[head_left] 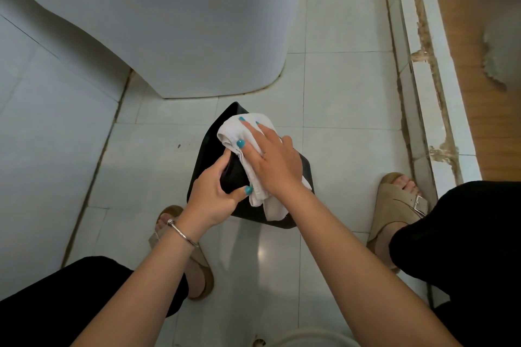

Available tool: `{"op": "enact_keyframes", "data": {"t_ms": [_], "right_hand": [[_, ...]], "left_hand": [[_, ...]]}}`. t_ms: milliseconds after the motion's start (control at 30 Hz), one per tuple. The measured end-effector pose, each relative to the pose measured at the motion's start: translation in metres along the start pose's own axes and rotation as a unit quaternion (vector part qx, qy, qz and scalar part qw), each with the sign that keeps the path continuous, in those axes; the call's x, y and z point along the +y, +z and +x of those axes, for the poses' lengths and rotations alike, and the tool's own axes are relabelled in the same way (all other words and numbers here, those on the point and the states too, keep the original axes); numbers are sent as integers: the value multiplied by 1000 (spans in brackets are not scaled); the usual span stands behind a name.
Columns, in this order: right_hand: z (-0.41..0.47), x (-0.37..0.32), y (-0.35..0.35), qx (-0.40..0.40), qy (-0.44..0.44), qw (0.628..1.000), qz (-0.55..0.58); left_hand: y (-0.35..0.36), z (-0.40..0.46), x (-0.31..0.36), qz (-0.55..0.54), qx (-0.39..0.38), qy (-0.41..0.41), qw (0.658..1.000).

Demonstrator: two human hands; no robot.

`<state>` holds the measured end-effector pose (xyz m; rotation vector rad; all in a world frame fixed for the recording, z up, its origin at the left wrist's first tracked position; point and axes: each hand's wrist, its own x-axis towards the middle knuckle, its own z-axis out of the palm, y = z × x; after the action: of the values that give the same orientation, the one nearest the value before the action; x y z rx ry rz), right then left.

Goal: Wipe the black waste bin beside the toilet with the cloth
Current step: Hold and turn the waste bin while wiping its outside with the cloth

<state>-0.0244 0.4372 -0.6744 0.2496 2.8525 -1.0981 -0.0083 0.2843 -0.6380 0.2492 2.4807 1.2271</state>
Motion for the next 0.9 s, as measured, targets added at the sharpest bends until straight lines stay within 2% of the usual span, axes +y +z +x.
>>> {"op": "enact_keyframes", "data": {"t_ms": [167, 333, 400, 500, 600, 767, 900], "right_hand": [[24, 25, 6, -23, 74, 997, -4], [45, 54, 5, -68, 188, 980, 18], [49, 55, 7, -77, 197, 977, 15], [45, 48, 13, -65, 180, 981, -32], [31, 32, 13, -45, 118, 990, -60], [9, -9, 10, -37, 8, 998, -56], [-7, -12, 5, -38, -11, 999, -33]], "left_hand": [[-2, -6, -4, -4, -10, -13, 1000], [-10, 2, -7, -19, 4, -16, 1000], [-13, 3, -12, -20, 10, -19, 1000], [-14, -2, -16, -23, 15, -22, 999], [-11, 1, -17, -31, 13, -29, 999], [-11, 9, -20, -23, 40, -27, 999], [-10, 10, -17, -33, 32, -11, 999]]}}
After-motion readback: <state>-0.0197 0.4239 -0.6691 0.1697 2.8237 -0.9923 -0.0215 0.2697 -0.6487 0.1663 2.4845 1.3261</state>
